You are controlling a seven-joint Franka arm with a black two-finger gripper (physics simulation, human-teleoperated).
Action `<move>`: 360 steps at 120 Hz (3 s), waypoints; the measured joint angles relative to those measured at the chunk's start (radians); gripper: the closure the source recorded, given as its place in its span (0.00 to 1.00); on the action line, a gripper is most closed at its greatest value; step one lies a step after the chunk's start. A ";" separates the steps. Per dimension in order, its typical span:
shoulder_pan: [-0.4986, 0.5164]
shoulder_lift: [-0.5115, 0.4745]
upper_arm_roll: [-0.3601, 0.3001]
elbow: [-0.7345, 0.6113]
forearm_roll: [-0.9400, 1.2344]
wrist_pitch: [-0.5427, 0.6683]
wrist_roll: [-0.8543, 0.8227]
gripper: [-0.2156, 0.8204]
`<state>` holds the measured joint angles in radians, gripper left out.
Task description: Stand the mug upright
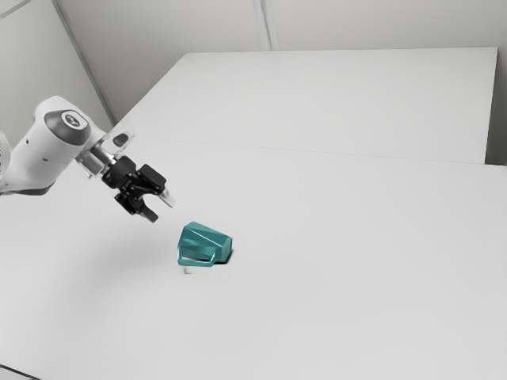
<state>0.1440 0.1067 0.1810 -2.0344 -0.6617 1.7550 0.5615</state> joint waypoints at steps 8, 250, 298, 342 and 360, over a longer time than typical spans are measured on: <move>-0.007 0.019 0.000 -0.007 -0.029 0.024 0.044 0.21; -0.038 -0.100 -0.191 0.000 0.551 0.312 -0.040 0.96; -0.144 -0.003 -0.235 -0.030 0.691 0.446 -0.388 0.96; -0.137 0.068 -0.235 -0.023 0.724 0.464 -0.561 0.96; -0.136 0.080 -0.235 -0.019 0.730 0.465 -0.607 0.96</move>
<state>0.0076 0.1865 -0.0537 -2.0535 0.0684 2.2205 -0.0456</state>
